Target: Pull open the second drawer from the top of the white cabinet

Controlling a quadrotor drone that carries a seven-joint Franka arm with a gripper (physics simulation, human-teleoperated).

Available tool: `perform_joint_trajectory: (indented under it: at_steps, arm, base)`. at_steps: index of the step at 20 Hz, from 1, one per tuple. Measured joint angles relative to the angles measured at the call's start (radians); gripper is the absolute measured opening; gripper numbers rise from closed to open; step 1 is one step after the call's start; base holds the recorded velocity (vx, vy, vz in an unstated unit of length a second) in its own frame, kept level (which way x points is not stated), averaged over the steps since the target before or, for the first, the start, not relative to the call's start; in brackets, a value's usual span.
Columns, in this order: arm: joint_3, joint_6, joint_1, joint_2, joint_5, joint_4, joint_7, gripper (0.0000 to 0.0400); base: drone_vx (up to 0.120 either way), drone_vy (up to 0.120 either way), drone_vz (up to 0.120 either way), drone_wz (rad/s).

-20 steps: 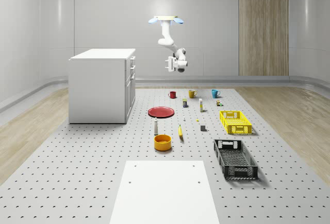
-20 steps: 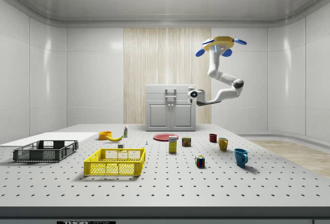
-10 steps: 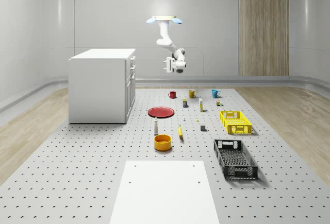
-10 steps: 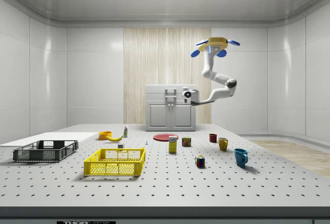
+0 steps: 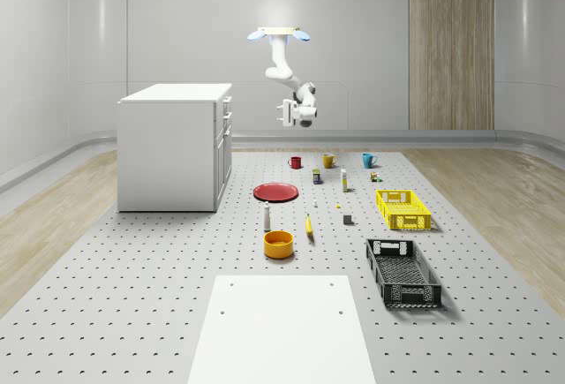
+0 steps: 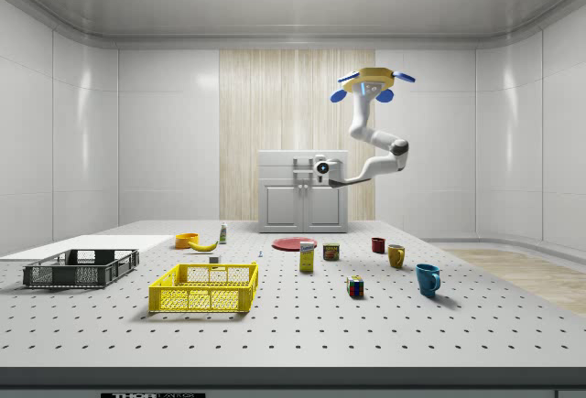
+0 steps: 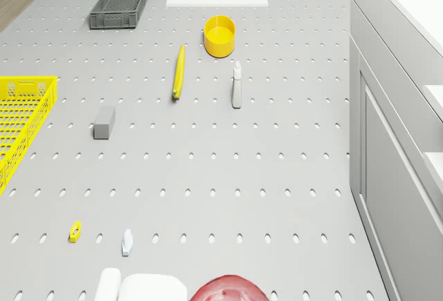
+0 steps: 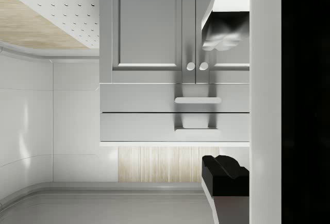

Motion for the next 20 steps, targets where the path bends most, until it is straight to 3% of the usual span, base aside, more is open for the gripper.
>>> perform_joint_trajectory:
  at_steps: [6, 11, 20]
  arm:
    - [-0.002, 0.008, 0.008, -0.009, -0.008, -0.001, 0.007, 0.0300]
    - [0.017, 0.037, 0.016, -0.015, 0.004, -0.021, 0.006, 0.0300]
    - [0.091, 0.133, 0.039, -0.013, 0.069, -0.081, -0.011, 0.0300]
  base:
    - [0.113, 0.000, 0.000, 0.000]
    - [0.000, 0.000, 0.000, 0.000]
    - [0.000, 0.000, 0.000, 0.000]
